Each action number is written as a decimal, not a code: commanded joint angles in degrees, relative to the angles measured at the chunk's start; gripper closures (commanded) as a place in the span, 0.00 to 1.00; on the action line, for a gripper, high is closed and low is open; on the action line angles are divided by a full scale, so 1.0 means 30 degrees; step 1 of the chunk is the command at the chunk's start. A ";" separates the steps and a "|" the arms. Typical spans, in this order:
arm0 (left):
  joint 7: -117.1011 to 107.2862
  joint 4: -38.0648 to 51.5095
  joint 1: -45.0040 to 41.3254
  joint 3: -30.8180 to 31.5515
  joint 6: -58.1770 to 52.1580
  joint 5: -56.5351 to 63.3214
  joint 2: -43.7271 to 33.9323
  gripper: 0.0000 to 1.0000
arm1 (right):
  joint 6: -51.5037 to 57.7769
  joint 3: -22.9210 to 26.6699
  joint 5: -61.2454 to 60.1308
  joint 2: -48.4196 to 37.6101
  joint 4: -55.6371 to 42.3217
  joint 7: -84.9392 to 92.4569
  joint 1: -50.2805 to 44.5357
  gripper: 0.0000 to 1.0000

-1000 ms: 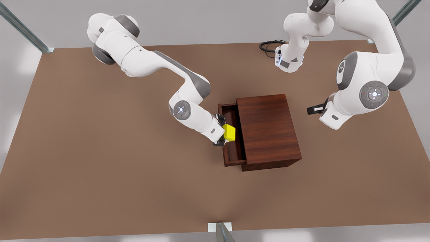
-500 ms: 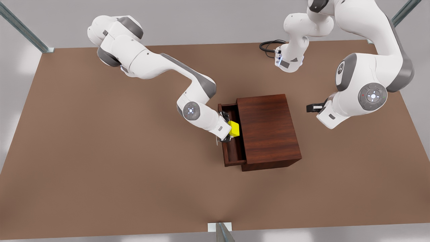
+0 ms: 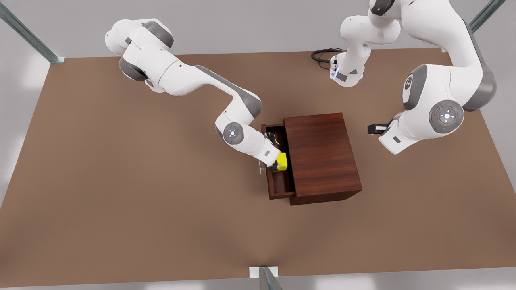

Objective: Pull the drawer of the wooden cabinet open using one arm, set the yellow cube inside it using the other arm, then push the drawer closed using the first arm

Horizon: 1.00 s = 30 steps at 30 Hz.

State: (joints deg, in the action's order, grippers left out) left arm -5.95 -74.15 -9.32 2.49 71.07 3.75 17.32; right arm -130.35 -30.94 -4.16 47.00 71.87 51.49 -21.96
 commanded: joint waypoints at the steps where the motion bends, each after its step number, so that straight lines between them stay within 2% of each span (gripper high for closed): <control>1: -0.0766 0.0165 -0.0409 0.0193 -0.0048 -0.0077 0.0028 0.70 | 0.0381 -0.0028 -0.0048 -0.0313 -0.0224 -0.0053 0.0025 0.00; 2: -0.2457 0.0195 -0.0439 0.0282 -0.0107 -0.0689 0.0027 0.79 | 0.1052 0.0001 -0.0338 -0.0926 -0.0225 -0.0083 0.0112 0.00; 3: -0.6858 0.0488 -0.0701 0.0370 -0.0428 -0.1894 0.0027 0.79 | 0.3746 0.0177 -0.0956 -0.2948 0.0068 -0.0491 0.0610 0.00; 5: -1.4797 0.0634 -0.2605 0.0662 -0.0400 -0.1953 0.0232 0.79 | 1.2854 0.0235 -0.0605 -0.5352 -0.0225 -0.1899 0.4269 0.00; 6: -1.8401 0.0955 -0.3396 0.0721 -0.0341 -0.1982 0.0379 0.79 | 1.6401 0.1287 -0.0371 -0.5822 -0.0545 -0.2016 0.6321 0.00; 7: -2.2530 0.1571 -0.4071 0.0721 0.0214 -0.2743 0.0672 0.79 | 1.8779 0.4303 0.1968 -0.5881 -0.1718 -0.2279 0.6822 0.00; 9: -2.7337 0.1689 -0.5476 0.0751 0.1708 -0.2773 0.1345 0.79 | 1.9247 0.9549 0.4054 -0.6465 -0.2011 -0.5148 0.6705 0.00; 10: -3.0061 0.1718 -0.6355 0.0751 0.2937 -0.2773 0.1989 0.79 | 1.9513 1.0254 0.3995 -0.6613 -0.2539 -0.7666 0.6822 0.00; 12: -3.8321 0.1923 -0.9049 0.0751 0.6891 -0.2802 0.2635 0.79 | 2.1738 1.0197 0.3908 -0.8983 -0.2218 -1.4434 0.6851 0.00; 14: -4.4271 0.2099 -1.1336 0.0751 1.0701 -0.2568 0.3806 0.79 | 2.2355 0.9406 0.3819 -1.1124 -0.1163 -1.7951 0.6910 0.00; 18: -5.1949 0.3211 -1.3154 0.0721 1.3399 -0.2129 0.5680 0.79 | 2.2062 0.9054 0.3878 -1.2414 0.0801 -1.8511 0.6997 0.00; 19: -5.2917 0.4559 -1.3417 0.0692 1.3516 -0.1778 0.7144 0.79 | 2.1886 0.9025 0.3878 -1.2414 0.0889 -1.8540 0.6997 0.00; 24: -5.2713 0.4531 -1.3125 0.0487 1.5567 -0.0341 1.0046 0.79 | 2.0891 0.9054 0.3614 -1.1536 0.0947 -1.8394 0.6558 0.00; 26: -4.9813 0.4385 -1.2539 0.0516 1.6124 -0.0429 1.0369 0.79 | 2.0129 0.9054 0.3439 -1.1242 0.1006 -1.8217 0.6704 0.00; 30: -4.9872 0.4296 -1.2509 0.0575 1.6241 -0.0752 1.1453 0.79 | 1.9689 0.9083 0.2940 -1.1242 0.1445 -1.8218 0.6763 0.00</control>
State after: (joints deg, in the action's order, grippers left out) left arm -114.01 -61.28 -46.87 4.21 115.92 1.82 51.31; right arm -69.95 -3.69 5.49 13.32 76.09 13.67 -1.70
